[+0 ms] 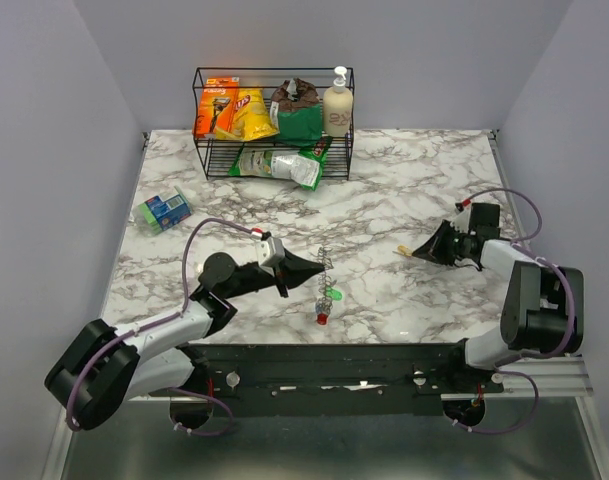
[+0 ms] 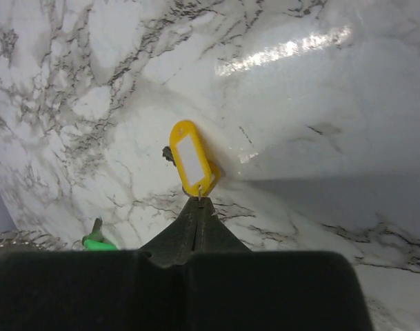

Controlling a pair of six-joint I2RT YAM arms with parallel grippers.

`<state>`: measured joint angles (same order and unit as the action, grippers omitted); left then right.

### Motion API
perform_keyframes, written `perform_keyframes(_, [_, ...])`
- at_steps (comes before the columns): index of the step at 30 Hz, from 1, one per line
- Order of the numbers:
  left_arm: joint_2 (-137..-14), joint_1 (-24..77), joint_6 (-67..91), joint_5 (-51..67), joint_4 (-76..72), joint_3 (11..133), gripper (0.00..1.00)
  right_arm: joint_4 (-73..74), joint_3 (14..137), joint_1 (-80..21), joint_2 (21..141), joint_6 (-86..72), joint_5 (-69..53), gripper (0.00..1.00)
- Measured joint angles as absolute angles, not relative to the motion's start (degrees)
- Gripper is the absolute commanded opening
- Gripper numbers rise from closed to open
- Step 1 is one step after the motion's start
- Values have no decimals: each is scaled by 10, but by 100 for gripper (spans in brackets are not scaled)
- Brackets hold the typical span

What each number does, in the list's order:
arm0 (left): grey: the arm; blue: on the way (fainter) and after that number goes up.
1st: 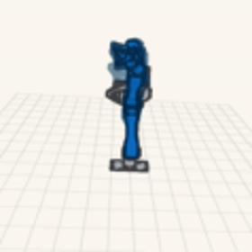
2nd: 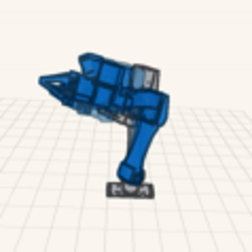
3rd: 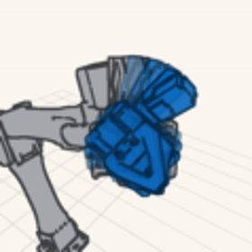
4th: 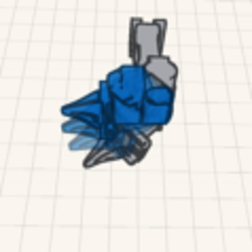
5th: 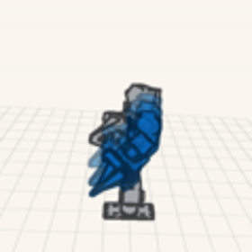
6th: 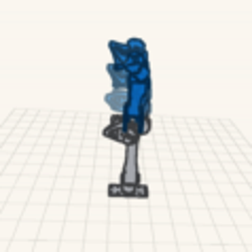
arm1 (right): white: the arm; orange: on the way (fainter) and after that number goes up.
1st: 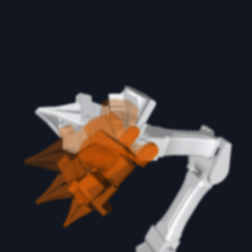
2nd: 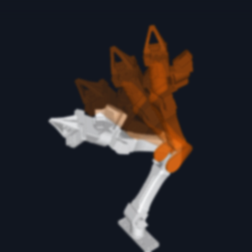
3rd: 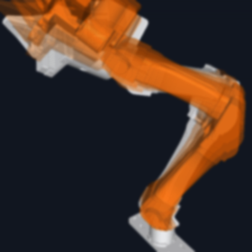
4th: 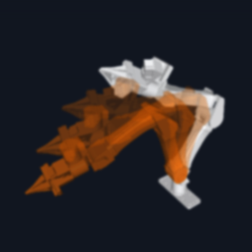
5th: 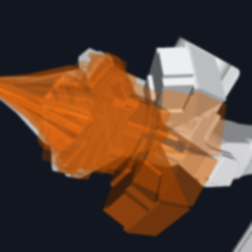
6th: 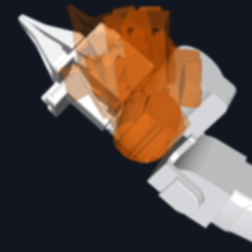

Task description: Put the keys on the keyring

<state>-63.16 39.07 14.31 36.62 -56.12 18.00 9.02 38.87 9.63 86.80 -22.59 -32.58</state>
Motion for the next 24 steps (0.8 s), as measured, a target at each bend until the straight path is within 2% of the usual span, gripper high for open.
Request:
perform_keyframes(9, [-611,391,121,364,-503,187,0,138,423,77,782,-189,-329,1])
perform_keyframes(24, [-538,395,58,321,-350,228,0,218,485,-35,681,-159,-354,1])
